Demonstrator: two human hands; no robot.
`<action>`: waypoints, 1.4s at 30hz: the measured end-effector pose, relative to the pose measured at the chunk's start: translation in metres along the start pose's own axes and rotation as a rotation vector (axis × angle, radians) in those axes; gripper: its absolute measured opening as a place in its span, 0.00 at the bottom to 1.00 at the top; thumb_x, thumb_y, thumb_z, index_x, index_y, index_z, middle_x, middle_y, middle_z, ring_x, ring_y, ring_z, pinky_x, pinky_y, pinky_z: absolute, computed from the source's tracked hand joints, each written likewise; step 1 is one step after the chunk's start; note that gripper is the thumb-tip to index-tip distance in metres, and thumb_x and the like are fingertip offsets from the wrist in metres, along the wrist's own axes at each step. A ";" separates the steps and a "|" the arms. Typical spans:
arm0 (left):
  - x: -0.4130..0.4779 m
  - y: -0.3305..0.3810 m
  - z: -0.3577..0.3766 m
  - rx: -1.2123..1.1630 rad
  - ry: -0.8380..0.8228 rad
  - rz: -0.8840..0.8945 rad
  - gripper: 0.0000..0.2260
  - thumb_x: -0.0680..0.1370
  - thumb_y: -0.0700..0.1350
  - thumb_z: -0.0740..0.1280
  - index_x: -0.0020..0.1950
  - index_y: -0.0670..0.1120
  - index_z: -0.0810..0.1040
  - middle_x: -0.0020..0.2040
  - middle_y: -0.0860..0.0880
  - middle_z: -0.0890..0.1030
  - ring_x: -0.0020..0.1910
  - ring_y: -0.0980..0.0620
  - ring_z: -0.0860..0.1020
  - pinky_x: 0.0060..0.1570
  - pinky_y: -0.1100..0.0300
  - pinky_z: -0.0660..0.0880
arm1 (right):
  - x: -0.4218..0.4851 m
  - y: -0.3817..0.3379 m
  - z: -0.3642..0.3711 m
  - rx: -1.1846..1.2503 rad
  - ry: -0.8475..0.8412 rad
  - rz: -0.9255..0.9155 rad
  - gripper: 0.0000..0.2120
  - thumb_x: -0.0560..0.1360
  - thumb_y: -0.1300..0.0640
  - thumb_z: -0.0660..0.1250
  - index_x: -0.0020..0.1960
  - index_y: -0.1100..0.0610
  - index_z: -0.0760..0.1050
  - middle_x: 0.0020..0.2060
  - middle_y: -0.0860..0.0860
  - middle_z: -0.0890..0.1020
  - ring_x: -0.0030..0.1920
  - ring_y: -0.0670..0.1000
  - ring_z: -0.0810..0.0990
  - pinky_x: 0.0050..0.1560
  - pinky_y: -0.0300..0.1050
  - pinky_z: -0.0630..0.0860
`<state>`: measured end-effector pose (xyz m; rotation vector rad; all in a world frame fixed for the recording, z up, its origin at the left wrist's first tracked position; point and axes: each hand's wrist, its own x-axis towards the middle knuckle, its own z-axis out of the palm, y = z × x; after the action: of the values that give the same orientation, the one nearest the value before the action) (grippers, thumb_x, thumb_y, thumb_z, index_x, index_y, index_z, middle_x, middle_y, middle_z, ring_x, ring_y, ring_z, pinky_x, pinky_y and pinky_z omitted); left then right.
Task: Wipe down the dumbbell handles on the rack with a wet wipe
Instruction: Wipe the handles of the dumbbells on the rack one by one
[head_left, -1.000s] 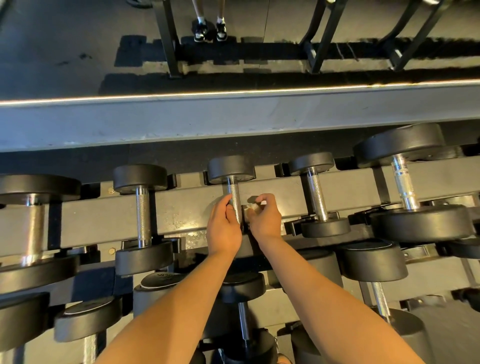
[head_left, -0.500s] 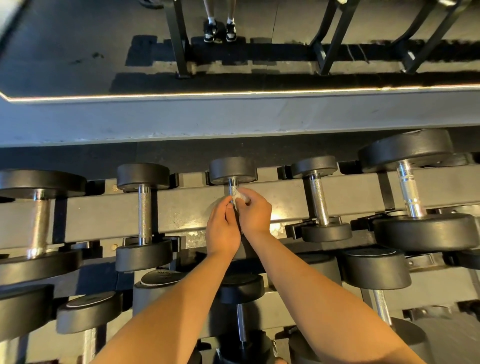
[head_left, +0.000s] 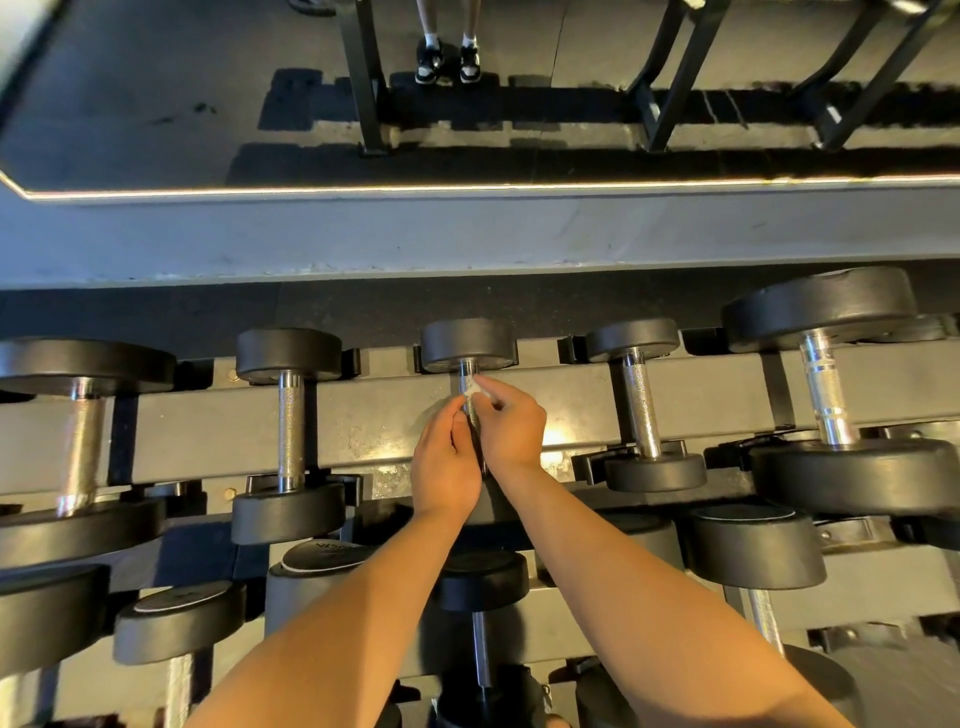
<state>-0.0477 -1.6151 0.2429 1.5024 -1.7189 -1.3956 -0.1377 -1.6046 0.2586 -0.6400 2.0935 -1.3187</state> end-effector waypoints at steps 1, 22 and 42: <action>0.000 0.000 0.000 0.005 0.004 0.004 0.16 0.86 0.52 0.54 0.73 0.58 0.71 0.68 0.57 0.76 0.64 0.58 0.74 0.62 0.61 0.70 | -0.001 0.005 -0.003 -0.032 -0.014 0.003 0.14 0.80 0.61 0.68 0.64 0.53 0.81 0.57 0.48 0.84 0.55 0.43 0.81 0.56 0.32 0.77; -0.014 -0.010 -0.017 -0.117 -0.149 -0.096 0.16 0.87 0.52 0.54 0.73 0.57 0.72 0.65 0.55 0.77 0.63 0.57 0.75 0.64 0.59 0.70 | -0.026 0.018 -0.033 -0.186 -0.171 0.228 0.05 0.74 0.61 0.74 0.49 0.55 0.83 0.44 0.47 0.84 0.46 0.46 0.81 0.42 0.31 0.71; -0.031 -0.008 -0.027 0.001 -0.153 -0.040 0.17 0.87 0.52 0.54 0.71 0.51 0.74 0.66 0.53 0.76 0.63 0.57 0.73 0.62 0.62 0.67 | -0.054 -0.003 -0.019 -0.140 -0.032 0.235 0.02 0.76 0.57 0.70 0.47 0.51 0.79 0.41 0.46 0.82 0.45 0.49 0.81 0.44 0.41 0.76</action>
<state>-0.0125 -1.5957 0.2546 1.4710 -1.7887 -1.5670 -0.1117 -1.5576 0.2793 -0.4522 2.1728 -1.0338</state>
